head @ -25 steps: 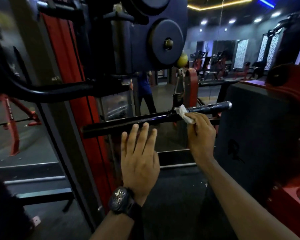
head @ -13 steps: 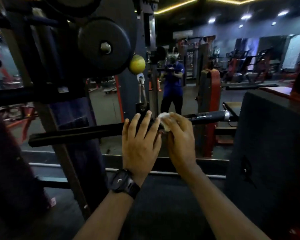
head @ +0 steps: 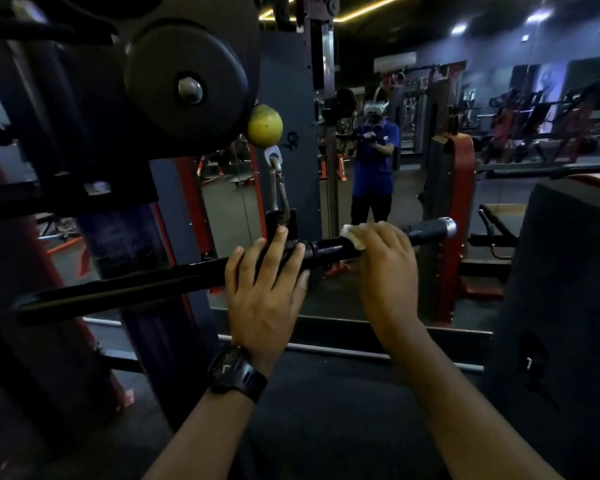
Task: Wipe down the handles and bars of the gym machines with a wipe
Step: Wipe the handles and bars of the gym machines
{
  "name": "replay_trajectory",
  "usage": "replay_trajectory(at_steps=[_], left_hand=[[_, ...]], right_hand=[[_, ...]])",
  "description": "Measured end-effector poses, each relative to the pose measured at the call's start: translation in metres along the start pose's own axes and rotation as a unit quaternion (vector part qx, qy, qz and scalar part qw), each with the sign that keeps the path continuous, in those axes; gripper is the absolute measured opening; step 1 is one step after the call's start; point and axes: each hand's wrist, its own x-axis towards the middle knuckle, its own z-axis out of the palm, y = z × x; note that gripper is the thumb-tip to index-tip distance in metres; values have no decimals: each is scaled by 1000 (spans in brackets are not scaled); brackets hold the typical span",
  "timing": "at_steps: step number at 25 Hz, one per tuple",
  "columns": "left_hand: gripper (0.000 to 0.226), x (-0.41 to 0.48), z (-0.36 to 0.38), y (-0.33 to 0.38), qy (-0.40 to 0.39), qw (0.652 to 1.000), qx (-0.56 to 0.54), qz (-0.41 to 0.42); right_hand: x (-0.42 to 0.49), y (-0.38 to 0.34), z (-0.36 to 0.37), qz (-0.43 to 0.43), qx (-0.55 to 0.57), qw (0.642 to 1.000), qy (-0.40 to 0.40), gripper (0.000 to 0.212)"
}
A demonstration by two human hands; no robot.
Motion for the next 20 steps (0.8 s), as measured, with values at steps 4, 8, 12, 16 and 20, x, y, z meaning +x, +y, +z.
replay_trajectory(at_steps=[4, 8, 12, 16, 20], left_hand=[[29, -2, 8, -5, 16, 1000, 9, 0], [30, -3, 11, -12, 13, 1000, 12, 10], [30, -4, 12, -18, 12, 1000, 21, 6], [33, -3, 15, -21, -8, 999, 34, 7], [33, -3, 23, -16, 0, 999, 40, -15]], right_hand=[[-9, -15, 17, -189, -33, 981, -37, 48], [13, 16, 30, 33, 29, 998, -33, 46], [-20, -18, 50, -166, 30, 984, -54, 60], [8, 25, 51, 36, 72, 996, 25, 46], [-14, -3, 59, -182, 15, 983, -26, 55]])
